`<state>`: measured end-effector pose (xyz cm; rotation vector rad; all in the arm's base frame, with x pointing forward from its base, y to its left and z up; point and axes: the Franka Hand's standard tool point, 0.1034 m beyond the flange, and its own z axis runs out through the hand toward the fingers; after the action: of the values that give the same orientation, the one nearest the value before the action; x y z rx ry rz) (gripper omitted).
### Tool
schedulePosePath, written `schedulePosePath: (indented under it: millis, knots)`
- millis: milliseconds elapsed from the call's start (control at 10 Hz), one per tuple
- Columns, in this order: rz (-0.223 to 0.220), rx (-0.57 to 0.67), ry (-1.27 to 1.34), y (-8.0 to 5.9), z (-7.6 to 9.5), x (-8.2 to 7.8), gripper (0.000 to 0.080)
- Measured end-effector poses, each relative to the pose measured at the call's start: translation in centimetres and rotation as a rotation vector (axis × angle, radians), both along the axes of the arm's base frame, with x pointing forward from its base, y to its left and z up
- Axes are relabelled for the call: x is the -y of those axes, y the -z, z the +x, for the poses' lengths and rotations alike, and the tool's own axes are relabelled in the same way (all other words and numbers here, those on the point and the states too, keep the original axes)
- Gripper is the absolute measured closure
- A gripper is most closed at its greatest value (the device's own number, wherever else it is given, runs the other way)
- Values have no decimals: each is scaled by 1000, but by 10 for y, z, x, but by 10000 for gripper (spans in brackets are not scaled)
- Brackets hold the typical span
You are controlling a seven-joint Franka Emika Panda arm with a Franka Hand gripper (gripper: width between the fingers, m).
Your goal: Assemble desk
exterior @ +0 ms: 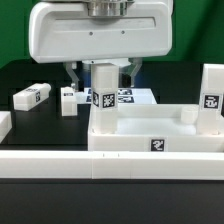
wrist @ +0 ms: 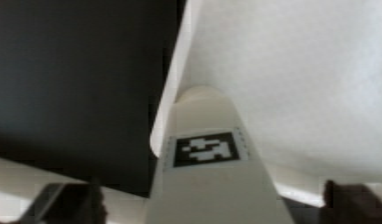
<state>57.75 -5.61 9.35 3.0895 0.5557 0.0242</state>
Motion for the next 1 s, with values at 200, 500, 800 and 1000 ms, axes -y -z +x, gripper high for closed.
schedulePosePath:
  millis: [200, 500, 800, 1000]
  knots:
    - [0, 0, 20, 0, 0, 0, 400]
    - [1, 0, 41, 0, 0, 0, 511]
    - [20, 1, 260, 0, -1, 0, 511]
    - [56, 2, 465, 0, -1, 0, 511]
